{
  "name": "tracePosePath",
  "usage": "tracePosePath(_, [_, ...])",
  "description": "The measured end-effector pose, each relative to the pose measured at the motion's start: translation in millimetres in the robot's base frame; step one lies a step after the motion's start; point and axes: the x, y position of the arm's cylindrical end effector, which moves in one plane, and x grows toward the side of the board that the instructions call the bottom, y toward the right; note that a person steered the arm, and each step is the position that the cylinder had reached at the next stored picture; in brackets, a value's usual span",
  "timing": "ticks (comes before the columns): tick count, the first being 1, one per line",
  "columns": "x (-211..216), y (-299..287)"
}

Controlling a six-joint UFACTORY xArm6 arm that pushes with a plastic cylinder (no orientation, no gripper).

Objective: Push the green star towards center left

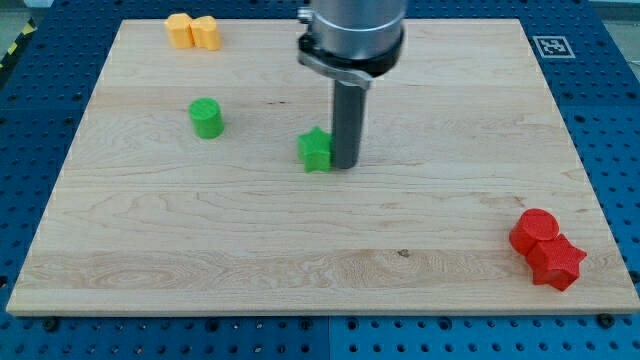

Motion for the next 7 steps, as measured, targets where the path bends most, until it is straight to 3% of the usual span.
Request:
tracePosePath(3, [0.0,-104.4])
tracePosePath(6, [-17.0,-63.7])
tracePosePath(7, [-28.0,-74.6])
